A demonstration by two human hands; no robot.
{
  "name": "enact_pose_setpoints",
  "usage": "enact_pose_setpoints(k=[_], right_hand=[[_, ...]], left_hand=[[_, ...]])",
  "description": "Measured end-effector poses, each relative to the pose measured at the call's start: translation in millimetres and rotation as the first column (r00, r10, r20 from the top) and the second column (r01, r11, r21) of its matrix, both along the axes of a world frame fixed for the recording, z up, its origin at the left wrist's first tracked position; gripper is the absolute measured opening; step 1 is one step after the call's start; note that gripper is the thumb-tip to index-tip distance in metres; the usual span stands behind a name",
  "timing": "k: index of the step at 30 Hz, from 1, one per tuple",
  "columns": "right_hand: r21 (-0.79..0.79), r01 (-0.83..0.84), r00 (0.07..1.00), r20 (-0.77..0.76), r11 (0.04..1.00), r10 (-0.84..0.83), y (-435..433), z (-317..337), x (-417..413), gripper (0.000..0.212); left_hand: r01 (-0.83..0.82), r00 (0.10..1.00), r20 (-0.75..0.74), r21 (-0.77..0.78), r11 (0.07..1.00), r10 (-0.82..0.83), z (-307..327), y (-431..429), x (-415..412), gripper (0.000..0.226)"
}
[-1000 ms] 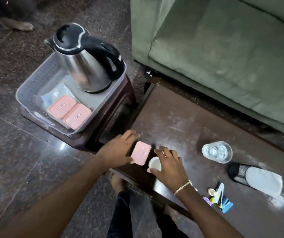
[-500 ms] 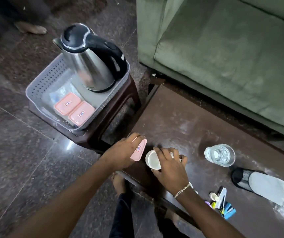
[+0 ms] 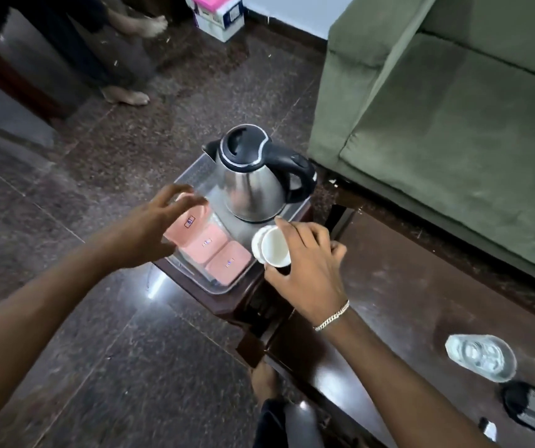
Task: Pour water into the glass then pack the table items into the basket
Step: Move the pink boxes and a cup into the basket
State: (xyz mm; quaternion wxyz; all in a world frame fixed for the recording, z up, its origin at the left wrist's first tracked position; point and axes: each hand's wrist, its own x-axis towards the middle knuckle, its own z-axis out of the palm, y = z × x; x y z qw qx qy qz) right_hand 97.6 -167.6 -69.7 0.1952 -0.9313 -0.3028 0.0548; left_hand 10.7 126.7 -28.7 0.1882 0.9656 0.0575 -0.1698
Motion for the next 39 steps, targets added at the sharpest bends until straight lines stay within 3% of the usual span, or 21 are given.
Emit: enact_pose_setpoints(k=[8, 17, 28, 35, 37, 39], right_hand=[[-0.156, 0.008, 1.0, -0.024, 0.988, -0.012, 66.1, -36.0, 12.6, 0.067], [-0.281, -0.008, 0.998, -0.066, 0.96, -0.011, 85.5, -60.9, 15.2, 0.067], [-0.291, 0.016, 0.997, -0.065, 0.957, -0.037, 91.8, -68.3, 6.4, 0.075], [-0.217, 0.048, 0.994, -0.09, 0.975, -0.069, 79.6, -57.4, 7.8, 0.072], [-0.13, 0.089, 0.995, -0.043, 0.988, -0.095, 64.1, -51.6, 5.9, 0.067], [-0.048, 0.131, 0.991, -0.015, 0.99, -0.132, 37.0, -48.1, 1.7, 0.06]], left_hand=[[0.112, 0.986, -0.13, 0.06, 0.992, -0.104, -58.0, 59.4, 24.1, 0.109], [0.197, 0.975, -0.125, 0.083, 0.977, -0.186, -93.1, 79.4, 32.8, 0.106], [0.24, 0.958, -0.182, 0.09, 0.967, -0.221, -96.7, 81.2, 39.3, 0.11], [0.243, 0.97, -0.095, 0.277, 0.93, -0.225, -74.7, 63.7, 35.6, 0.117], [0.25, 0.966, -0.009, 0.305, 0.919, -0.26, -57.5, 49.4, 38.0, 0.106], [0.268, 0.946, 0.112, 0.248, 0.931, -0.303, -40.8, 23.0, 43.3, 0.081]])
